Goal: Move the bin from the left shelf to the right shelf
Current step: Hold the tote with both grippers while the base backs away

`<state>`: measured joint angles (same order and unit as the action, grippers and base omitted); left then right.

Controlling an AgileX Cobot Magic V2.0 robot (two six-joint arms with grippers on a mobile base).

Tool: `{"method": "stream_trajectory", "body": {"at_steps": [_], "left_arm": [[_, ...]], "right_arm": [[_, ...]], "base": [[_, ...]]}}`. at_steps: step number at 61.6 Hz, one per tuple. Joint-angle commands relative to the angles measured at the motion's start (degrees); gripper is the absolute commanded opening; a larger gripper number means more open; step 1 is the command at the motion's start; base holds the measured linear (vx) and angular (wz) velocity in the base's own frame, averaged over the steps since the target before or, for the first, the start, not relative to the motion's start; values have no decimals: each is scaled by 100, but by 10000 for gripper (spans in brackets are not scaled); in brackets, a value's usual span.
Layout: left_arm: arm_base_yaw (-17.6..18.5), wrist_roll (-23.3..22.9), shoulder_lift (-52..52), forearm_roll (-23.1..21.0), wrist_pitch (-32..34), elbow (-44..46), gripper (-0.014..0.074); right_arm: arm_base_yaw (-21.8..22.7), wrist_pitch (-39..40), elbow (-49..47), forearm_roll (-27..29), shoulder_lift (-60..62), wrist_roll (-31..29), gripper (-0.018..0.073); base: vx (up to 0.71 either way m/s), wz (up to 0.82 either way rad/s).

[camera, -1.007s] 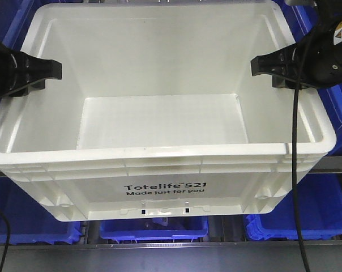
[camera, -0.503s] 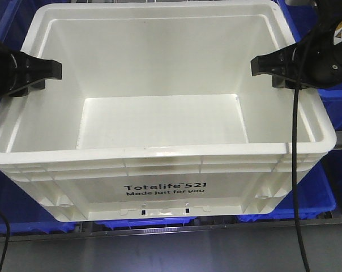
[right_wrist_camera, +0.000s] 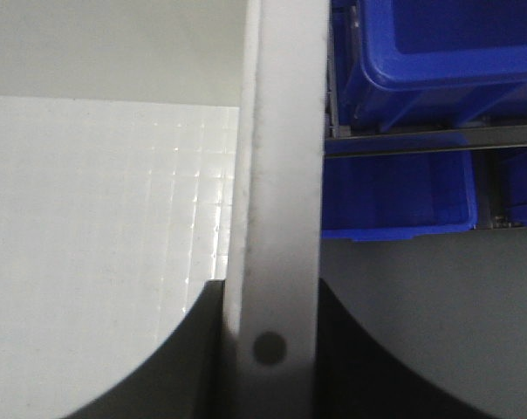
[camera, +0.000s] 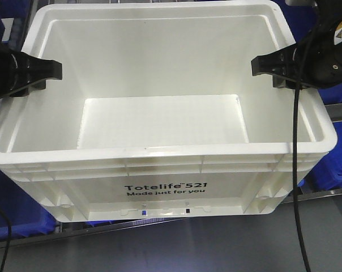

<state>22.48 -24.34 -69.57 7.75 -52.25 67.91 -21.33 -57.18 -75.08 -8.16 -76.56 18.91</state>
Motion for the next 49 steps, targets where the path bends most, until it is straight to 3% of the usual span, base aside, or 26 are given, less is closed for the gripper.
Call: {"method": "stream_trajectory", "body": {"at_steps": [1,49], "left_arm": [[-2,54,221,225,556,238,144],[-2,54,221,225,556,238,144]], "right_arm": [[26,673,-237,-226,250,-3,-8],[26,659,-237,-226,250,-3,-8]], "base": [[-6,-25],[-5,-21]]}}
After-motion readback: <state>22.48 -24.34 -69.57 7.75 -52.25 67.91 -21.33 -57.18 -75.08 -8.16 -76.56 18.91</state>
